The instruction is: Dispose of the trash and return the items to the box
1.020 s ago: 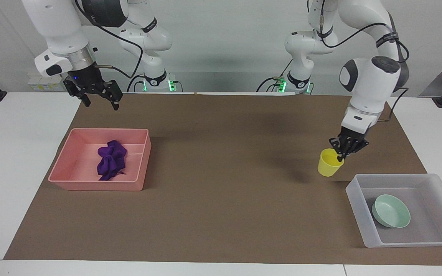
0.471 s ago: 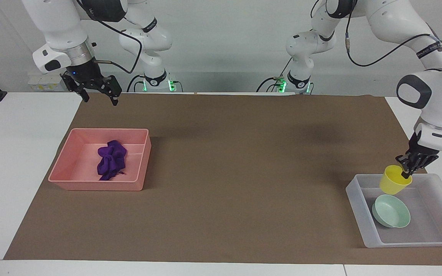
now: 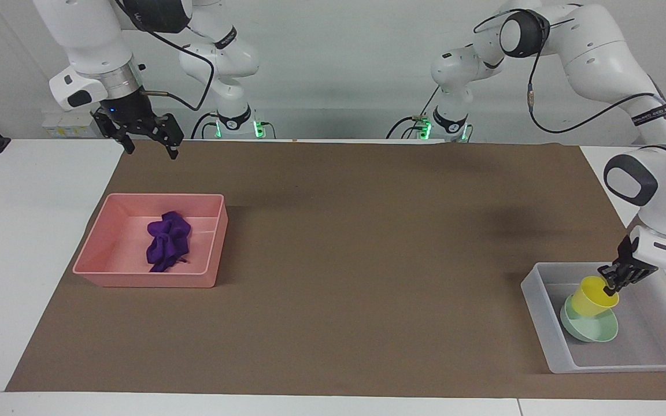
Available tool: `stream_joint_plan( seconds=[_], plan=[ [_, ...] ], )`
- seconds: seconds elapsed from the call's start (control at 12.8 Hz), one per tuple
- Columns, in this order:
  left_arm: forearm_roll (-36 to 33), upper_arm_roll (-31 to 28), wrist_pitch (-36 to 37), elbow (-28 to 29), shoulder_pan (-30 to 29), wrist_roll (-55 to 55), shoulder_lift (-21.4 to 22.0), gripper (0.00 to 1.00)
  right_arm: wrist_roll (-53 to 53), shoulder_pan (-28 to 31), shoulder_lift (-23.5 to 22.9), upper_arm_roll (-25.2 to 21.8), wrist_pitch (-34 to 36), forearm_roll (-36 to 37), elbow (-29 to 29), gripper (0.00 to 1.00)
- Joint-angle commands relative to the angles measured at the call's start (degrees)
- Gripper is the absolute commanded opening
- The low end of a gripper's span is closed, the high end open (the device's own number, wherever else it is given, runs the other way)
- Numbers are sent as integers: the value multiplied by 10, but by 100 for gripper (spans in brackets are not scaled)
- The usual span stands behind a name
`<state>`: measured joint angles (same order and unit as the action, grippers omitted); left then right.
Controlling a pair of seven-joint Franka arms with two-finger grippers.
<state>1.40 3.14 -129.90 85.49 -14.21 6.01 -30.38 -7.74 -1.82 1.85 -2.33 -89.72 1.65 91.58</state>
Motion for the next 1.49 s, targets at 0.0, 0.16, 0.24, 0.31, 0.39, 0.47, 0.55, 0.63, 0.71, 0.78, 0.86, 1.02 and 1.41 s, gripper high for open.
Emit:
stream_joint_plan(
  seconds=[0.0,0.16,0.24,0.31,0.39,0.47,0.55,0.63,0.71,0.78,0.86,1.02,1.41],
  plan=[
    [13,7,-17,13,-6,14,0,9,0,10,9,6,5,2,9,100],
    [12,8,0,6,0,14,0,77,0,12,9,7,5,2,9,100],
    [12,10,2,6,0,14,1,100,0,12,9,7,5,2,9,100],
    [11,11,3,6,1,14,4,100,0,12,9,7,5,2,9,100],
    [12,11,4,8,8,16,12,100,0,12,9,7,5,2,9,100],
    [14,10,14,14,20,27,34,100,0,12,9,6,5,2,9,100],
    [13,9,31,27,34,30,57,100,0,12,9,6,5,2,9,100],
    [13,9,45,48,44,30,88,100,0,12,9,6,5,2,9,100],
    [13,9,53,73,55,30,120,100,0,12,9,6,5,2,9,100],
    [13,9,70,91,64,29,148,100,0,12,9,6,5,2,9,100],
    [8,8,107,92,76,29,170,100,0,12,9,7,5,2,9,100],
    [6,7,156,91,101,27,208,100,0,12,10,7,5,2,9,100],
    [6,9,260,76,115,27,276,100,0,12,10,7,5,2,9,100]
  ],
)
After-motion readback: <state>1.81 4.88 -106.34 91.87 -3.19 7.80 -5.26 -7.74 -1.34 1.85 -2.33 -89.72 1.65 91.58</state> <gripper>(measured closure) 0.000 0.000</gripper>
